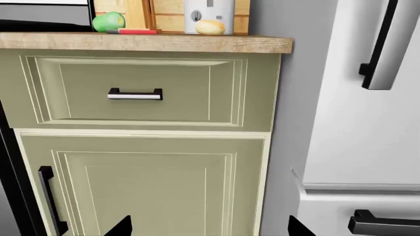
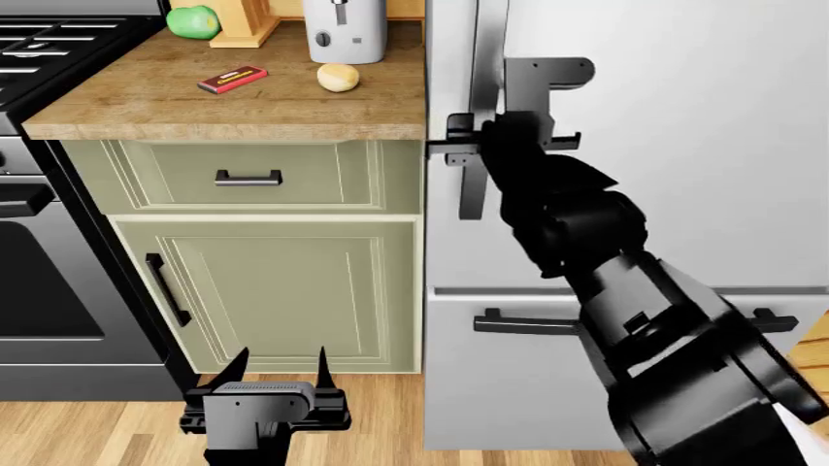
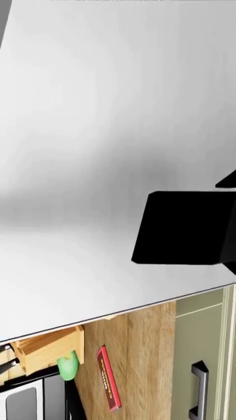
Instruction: Open the fridge door
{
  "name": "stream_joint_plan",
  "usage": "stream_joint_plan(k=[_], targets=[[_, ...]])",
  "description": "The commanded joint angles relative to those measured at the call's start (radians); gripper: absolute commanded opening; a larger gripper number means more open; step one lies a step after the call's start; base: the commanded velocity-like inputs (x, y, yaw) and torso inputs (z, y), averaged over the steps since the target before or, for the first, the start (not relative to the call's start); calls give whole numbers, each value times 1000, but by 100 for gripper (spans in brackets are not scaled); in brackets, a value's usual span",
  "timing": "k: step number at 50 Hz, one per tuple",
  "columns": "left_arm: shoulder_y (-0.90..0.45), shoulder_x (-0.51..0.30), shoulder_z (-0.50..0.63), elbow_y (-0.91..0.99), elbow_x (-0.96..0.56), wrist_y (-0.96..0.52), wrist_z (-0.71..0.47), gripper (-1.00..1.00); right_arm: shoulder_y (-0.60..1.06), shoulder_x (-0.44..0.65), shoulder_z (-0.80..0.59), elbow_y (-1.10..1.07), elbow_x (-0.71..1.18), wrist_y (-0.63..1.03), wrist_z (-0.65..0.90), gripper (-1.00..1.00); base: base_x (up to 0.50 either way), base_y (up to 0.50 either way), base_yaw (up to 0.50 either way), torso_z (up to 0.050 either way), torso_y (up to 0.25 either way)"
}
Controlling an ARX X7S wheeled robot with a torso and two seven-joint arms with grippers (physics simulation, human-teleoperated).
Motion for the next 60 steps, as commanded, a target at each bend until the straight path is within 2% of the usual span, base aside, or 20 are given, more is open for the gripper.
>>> stream_joint_plan(k=[1, 8, 15, 40, 47, 56, 60], targets=[[-1, -3, 5, -4, -3, 4, -4, 100, -54, 106, 18, -272, 34, 62, 92, -100, 0, 0, 0, 0, 0], [-2, -5, 7, -4, -3, 6, -8, 100, -130, 264, 42, -600, 97, 139, 211, -100, 0, 0, 0, 0, 0], [0, -8, 11, -3, -3, 7, -12, 100, -189, 391, 68, -818, 157, 178, 255, -100, 0, 0, 0, 0, 0], [-5, -15, 22, -6, -5, 5, -24, 100, -294, 614, 151, -1203, 289, 186, 313, -100, 0, 0, -1, 0, 2], [-6, -17, 25, -9, -6, 7, -26, 100, -312, 683, 163, -1253, 318, 191, 254, -100, 0, 0, -1, 2, 5], [-7, -19, 30, -10, -5, 6, -31, 100, -340, 792, 166, -1252, 383, 222, 76, -100, 0, 0, -1, 0, 2], [-8, -19, 33, -14, -3, 7, -32, 100, -330, 836, 173, -1239, 403, 248, 47, -100, 0, 0, -2, 0, 3]])
